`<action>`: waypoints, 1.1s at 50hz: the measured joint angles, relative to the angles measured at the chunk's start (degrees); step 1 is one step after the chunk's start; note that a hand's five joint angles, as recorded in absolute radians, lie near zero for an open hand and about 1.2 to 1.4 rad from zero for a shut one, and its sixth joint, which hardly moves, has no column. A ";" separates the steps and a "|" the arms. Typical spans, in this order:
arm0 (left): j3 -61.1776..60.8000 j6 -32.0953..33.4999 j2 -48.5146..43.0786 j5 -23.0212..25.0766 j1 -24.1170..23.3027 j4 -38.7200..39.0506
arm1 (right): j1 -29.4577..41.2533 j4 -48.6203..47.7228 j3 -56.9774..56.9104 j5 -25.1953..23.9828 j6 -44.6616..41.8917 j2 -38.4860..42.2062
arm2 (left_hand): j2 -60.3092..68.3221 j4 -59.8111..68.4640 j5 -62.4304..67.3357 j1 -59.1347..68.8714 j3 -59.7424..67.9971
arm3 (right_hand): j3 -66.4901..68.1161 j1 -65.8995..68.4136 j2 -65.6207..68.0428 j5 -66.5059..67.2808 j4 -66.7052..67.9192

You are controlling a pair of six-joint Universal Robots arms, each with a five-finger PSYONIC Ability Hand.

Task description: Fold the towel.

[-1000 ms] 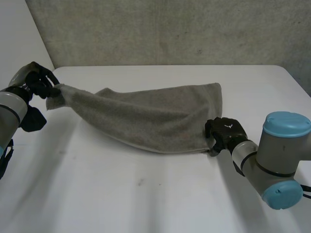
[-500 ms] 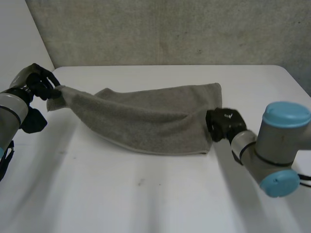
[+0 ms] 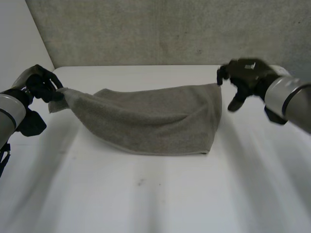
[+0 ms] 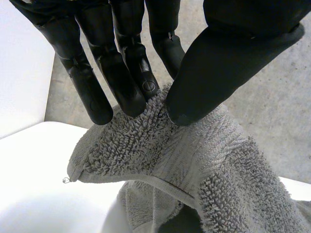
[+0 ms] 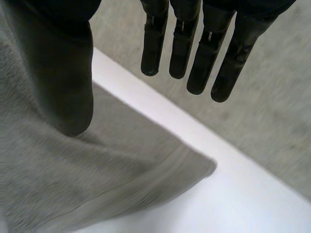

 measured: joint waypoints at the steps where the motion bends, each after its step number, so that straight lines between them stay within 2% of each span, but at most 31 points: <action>1: -0.01 0.00 0.01 -0.01 0.02 0.02 | 0.04 -1.39 1.68 0.08 0.74 0.39 | 0.00 0.00 0.00 0.00 0.00 | -0.01 -0.30 -0.05 -0.26 -0.14; 7: -0.02 0.01 -0.06 -0.01 0.00 0.07 | 0.84 -11.20 10.77 0.38 6.63 2.76 | 0.00 0.00 0.00 0.00 0.00 | -0.17 -0.46 -0.05 -0.49 -0.14; 15: 0.05 0.03 -0.10 0.03 -0.04 0.08 | 3.01 -18.55 16.60 0.51 12.38 8.10 | 0.00 0.00 -0.05 0.00 0.00 | -0.17 -0.46 -0.05 -0.15 -0.14; 31: 0.01 0.01 -0.41 0.03 0.09 0.08 | 6.69 -25.65 17.73 4.32 12.62 15.06 | 0.00 0.00 -0.05 0.00 0.00 | 1.60 1.97 0.19 4.01 1.35; 38: -0.03 0.01 -0.58 0.03 0.11 0.08 | 6.66 -26.43 16.77 5.24 11.40 16.65 | 0.00 0.00 -0.05 0.00 0.00 | 8.72 8.88 7.00 10.90 8.55; 42: -0.06 0.01 -0.69 0.03 0.13 0.11 | 6.59 -26.65 16.47 6.35 10.16 17.05 | 0.00 0.00 -0.05 0.00 0.00 | 22.47 23.36 22.64 24.22 22.25; 46: -0.07 0.01 -0.78 0.03 0.15 0.14 | 6.33 -27.20 16.30 7.92 8.99 16.98 | 0.00 0.00 -0.05 0.00 0.00 | 41.93 43.06 41.79 44.31 41.91; 51: -0.08 0.02 -0.76 0.03 0.15 0.11 | 5.94 -27.67 15.83 8.83 8.79 13.90 | 0.00 0.00 -0.05 0.00 0.00 | 44.44 44.97 43.57 46.86 44.80; 55: -0.07 0.07 -0.63 0.00 0.13 0.09 | 5.81 -27.27 14.33 8.49 8.85 7.41 | 0.00 0.00 -0.05 0.00 0.00 | 44.44 44.98 43.57 46.86 44.80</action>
